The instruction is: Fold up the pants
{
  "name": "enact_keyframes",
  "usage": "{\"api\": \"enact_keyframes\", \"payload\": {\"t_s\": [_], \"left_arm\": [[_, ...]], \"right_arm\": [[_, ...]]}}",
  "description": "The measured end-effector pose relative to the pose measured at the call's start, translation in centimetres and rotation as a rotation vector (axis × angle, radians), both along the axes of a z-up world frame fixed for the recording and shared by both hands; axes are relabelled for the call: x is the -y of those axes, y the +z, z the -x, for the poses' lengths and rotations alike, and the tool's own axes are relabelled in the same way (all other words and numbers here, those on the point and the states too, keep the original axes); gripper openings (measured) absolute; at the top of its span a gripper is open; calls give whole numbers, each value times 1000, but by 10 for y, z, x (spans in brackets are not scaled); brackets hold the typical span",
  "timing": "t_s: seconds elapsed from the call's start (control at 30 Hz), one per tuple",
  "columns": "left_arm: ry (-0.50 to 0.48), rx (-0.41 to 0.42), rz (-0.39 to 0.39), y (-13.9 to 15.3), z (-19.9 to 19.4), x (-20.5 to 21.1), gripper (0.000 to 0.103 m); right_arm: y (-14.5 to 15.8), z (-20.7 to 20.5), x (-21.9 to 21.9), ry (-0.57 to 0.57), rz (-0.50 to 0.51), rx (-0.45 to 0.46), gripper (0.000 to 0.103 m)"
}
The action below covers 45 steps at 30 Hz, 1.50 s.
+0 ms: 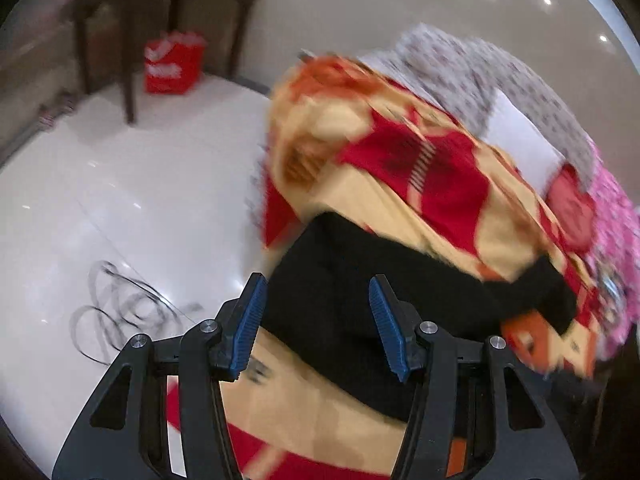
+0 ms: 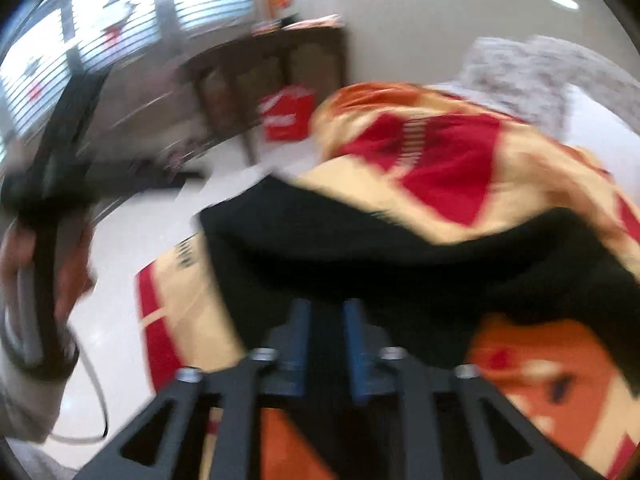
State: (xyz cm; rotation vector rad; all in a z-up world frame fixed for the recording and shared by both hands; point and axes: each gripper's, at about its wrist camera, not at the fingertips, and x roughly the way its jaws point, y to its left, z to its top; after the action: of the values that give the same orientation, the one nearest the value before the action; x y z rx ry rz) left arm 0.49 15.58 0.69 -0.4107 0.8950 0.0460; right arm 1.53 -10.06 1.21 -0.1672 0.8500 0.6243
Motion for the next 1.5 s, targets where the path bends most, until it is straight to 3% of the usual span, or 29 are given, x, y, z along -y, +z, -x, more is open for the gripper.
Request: {"api": "enact_keyframes", "payload": {"t_s": [0.03,0.13,0.23,0.4,0.5,0.53,0.63,0.77,0.8,0.83,0.9,1.07,1.2,1.23,1.3,1.33,1.37,1.4,1.43,1.5], "left_arm": [[-22,-15,40,-5,0,8,54],[-78,-57,139,-18,1,32,65],[-90,-78,206,-24,-2,52,67],[-40,-119,284,-34,-13,65,70],[-6,-150,323,-43,-24,65,70],[4,-161,338,-46,-28,66,70],[26,-169,348,-50,-36,66,71],[47,-153,384,-51,-46,63,74],[42,-149,388,-51,-49,63,69],[37,-146,382,-50,-51,61,49],[19,-142,369,-46,-53,56,24],[-64,-61,324,-17,-37,36,17],[-81,-24,254,-4,-23,23,17],[-76,-21,236,-4,-21,21,17],[-64,-26,229,-7,-21,19,15],[-66,-29,238,-9,-22,20,15],[-72,-32,241,-10,-22,22,15],[-75,-37,241,-12,-23,23,15],[-75,-42,240,-13,-24,25,15],[-78,-50,246,-15,-25,28,15]], "right_arm": [[6,-11,19,-63,-4,-1,47],[21,-40,57,-205,-49,0,47],[30,-83,91,-367,-103,-59,49],[30,-126,111,-436,-270,-187,51],[8,-154,107,-487,-264,-297,51],[-2,-161,108,-500,-269,-329,47],[-11,-159,113,-483,-298,-308,9],[-1,-133,119,-438,-273,-209,4],[7,-120,121,-429,-265,-180,4],[11,-113,123,-418,-269,-164,4],[23,-91,127,-385,-274,-129,2],[49,-8,120,-251,-250,-51,0],[38,14,119,-244,-241,-56,0],[34,9,123,-291,-239,-47,1],[28,-11,133,-327,-327,-91,5],[26,-25,136,-354,-347,-112,16],[26,-37,138,-385,-339,-120,38],[27,-50,138,-409,-332,-124,48],[28,-65,137,-427,-342,-135,54],[28,-95,138,-462,-380,-183,54]]}}
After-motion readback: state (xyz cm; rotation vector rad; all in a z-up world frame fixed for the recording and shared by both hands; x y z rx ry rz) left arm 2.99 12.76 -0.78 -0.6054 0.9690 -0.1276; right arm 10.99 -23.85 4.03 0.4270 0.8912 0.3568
